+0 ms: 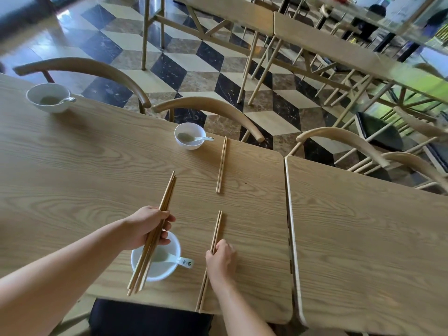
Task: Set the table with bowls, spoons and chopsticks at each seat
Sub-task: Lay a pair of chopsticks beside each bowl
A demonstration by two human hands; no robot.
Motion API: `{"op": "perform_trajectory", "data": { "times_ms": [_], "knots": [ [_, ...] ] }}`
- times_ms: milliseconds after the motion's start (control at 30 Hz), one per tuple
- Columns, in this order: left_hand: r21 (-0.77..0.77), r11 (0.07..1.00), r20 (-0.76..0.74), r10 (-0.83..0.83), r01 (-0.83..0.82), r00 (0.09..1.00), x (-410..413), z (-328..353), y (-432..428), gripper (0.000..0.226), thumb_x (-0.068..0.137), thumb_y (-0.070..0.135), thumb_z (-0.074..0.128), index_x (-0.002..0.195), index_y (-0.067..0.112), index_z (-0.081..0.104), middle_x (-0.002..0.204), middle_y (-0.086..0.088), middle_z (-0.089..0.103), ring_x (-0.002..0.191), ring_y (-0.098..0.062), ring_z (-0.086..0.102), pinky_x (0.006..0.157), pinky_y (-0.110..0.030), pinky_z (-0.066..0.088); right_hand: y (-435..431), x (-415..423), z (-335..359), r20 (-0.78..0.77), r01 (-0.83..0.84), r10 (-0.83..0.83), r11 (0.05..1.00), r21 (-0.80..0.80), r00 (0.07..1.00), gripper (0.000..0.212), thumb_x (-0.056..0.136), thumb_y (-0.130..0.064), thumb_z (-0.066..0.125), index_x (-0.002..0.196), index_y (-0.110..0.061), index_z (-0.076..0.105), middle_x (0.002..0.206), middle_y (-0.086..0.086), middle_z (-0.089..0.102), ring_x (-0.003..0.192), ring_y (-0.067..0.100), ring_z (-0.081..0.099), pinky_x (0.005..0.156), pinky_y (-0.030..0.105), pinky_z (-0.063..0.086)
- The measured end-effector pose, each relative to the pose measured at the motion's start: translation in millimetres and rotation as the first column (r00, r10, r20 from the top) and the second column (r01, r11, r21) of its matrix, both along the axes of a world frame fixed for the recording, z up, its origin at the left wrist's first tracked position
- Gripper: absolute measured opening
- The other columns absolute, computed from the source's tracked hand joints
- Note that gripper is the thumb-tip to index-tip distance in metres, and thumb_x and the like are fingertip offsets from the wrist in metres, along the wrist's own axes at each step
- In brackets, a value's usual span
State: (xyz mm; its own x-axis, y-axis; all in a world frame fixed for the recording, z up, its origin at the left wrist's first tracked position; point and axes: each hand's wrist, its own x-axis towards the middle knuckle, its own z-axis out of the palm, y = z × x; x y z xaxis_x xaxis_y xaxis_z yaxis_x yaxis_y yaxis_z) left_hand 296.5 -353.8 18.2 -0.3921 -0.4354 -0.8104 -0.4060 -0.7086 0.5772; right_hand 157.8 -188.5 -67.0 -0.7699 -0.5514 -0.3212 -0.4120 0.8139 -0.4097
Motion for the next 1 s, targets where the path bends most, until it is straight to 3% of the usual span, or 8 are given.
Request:
{"op": "perform_trajectory", "data": {
  "times_ms": [200,333,1000],
  "knots": [
    [0.000,1.000,0.005,-0.003,0.003,1.000,1,0,7,0.027,0.105,0.015,0.043,0.096,-0.001,0.062,0.057,-0.008,0.055,0.047,-0.022,0.053,0.049,-0.035,0.056,2,0,0,-0.009,-0.025,0.025,1.000,-0.011,1.000,0.012,0.085,-0.023,0.067,0.086,-0.016,0.057,0.099,0.006,0.065,0.099,0.025,0.059,0.085,0.031,0.043],
    [-0.002,1.000,0.006,0.002,-0.002,1.000,3,0,7,0.027,0.105,0.015,0.043,0.095,-0.001,0.063,0.057,-0.009,0.055,0.049,-0.022,0.052,0.049,-0.035,0.056,2,1,0,-0.009,-0.028,0.028,1.000,-0.014,1.000,0.018,0.084,-0.024,0.067,0.077,-0.022,0.050,0.094,0.004,0.067,0.094,0.024,0.061,0.080,0.031,0.045],
    [-0.008,1.000,0.042,0.021,-0.021,0.999,11,-4,13,0.027,0.104,0.015,0.045,0.096,-0.003,0.064,0.059,-0.010,0.057,0.049,-0.022,0.054,0.050,-0.035,0.057,4,2,-1,0.014,-0.040,0.040,0.999,-0.019,0.999,0.021,0.087,-0.024,0.066,0.077,-0.022,0.048,0.092,0.002,0.065,0.087,0.020,0.060,0.075,0.028,0.044]
  ]
}}
